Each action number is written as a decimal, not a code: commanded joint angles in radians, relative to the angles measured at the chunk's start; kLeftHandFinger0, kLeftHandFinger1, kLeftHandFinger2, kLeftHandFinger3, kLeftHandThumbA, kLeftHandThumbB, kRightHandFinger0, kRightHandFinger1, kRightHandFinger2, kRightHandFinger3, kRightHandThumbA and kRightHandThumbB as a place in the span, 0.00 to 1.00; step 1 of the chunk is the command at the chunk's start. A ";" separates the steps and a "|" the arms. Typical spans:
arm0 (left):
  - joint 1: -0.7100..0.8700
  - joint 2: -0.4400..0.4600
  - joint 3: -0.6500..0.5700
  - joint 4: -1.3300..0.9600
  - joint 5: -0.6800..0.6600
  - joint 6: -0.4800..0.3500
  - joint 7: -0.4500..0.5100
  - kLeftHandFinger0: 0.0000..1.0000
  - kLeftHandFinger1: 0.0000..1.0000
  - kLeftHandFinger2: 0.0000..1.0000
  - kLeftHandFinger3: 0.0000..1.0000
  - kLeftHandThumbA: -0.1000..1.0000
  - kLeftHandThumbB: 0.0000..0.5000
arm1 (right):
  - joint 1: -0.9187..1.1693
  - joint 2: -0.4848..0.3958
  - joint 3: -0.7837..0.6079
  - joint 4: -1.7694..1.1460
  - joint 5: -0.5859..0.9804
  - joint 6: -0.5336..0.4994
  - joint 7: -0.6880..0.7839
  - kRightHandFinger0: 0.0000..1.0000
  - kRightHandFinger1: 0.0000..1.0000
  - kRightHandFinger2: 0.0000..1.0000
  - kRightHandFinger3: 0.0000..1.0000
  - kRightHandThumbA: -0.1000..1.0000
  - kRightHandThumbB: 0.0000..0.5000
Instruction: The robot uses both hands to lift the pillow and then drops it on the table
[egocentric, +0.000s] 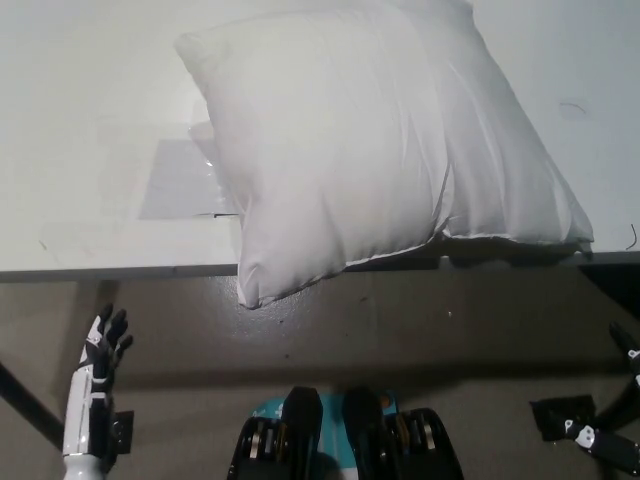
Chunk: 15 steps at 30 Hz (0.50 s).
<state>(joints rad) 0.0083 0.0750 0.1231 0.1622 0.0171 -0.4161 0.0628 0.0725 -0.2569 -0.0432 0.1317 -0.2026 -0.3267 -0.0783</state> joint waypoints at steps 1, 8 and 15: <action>-0.014 -0.004 0.020 -0.077 -0.013 -0.054 0.024 1.00 1.00 1.00 1.00 1.00 0.15 | -0.006 -0.027 -0.021 -0.121 0.027 -0.048 0.013 1.00 1.00 1.00 1.00 1.00 0.49; -0.106 0.010 0.063 -0.161 0.000 -0.054 0.058 1.00 1.00 1.00 1.00 1.00 0.24 | -0.132 -0.066 -0.065 -0.336 -0.004 0.101 0.033 1.00 1.00 1.00 1.00 1.00 0.74; -0.216 0.021 0.116 -0.158 -0.041 -0.009 0.066 1.00 1.00 1.00 1.00 1.00 0.11 | -0.283 -0.092 -0.112 -0.370 0.066 0.208 0.054 1.00 1.00 1.00 1.00 1.00 0.79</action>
<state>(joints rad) -0.1555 0.0762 0.2129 0.0234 0.0024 -0.4232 0.0972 -0.1553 -0.3246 -0.1241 -0.2047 -0.1971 -0.2067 -0.0468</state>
